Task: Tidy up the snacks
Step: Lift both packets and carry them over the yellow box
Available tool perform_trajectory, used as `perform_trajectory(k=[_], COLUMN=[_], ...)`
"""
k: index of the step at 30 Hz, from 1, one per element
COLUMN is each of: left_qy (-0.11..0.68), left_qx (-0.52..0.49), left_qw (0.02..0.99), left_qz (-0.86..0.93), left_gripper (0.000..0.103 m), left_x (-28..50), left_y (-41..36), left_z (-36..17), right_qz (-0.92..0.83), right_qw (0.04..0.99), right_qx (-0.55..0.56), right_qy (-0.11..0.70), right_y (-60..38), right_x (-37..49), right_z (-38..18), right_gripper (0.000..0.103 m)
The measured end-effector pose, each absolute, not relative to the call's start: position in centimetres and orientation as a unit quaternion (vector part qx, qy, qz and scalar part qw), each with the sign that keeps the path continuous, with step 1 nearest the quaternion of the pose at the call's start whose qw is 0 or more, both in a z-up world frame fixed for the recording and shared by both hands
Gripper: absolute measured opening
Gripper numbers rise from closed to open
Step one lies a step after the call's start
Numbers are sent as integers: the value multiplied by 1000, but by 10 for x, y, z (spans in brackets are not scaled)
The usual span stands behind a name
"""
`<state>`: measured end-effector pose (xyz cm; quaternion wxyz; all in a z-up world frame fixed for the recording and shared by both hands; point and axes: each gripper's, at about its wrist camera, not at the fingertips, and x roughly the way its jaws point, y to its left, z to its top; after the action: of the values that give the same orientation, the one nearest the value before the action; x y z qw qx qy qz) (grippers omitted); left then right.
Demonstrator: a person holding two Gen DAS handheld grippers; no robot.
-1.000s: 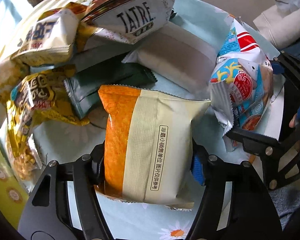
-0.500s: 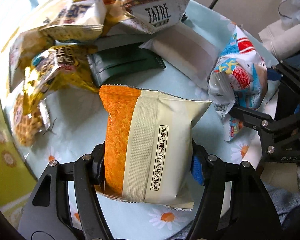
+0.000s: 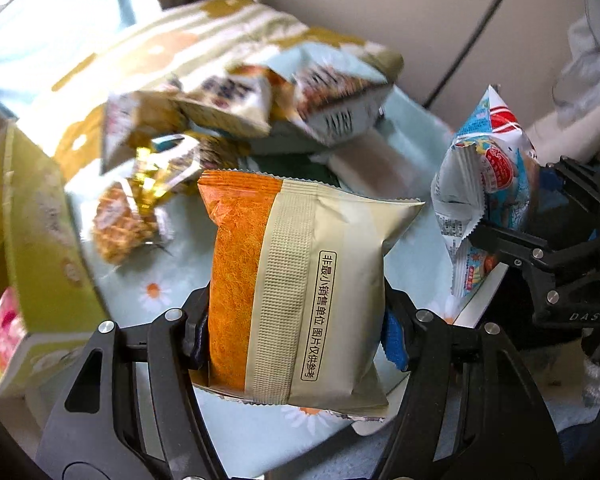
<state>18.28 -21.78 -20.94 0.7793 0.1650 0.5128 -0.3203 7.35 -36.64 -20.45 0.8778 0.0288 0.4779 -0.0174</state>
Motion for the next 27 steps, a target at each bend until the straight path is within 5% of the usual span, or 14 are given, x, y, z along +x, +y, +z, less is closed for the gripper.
perform_trajectory(k=[15, 27], left_qy=[448, 430], left_qx=[88, 40], left_qw=[861, 887], left_qz=[-222, -165], left_gripper=[61, 62], left_x=[202, 277], left_y=[-127, 1], left_z=[-106, -83], right_qz=[91, 159], right_qw=[907, 909], right_qx=[-31, -29], right_qy=[409, 384], right_y=[-276, -148], right_x=[130, 217], right_z=[-123, -107], right_gripper=[77, 77])
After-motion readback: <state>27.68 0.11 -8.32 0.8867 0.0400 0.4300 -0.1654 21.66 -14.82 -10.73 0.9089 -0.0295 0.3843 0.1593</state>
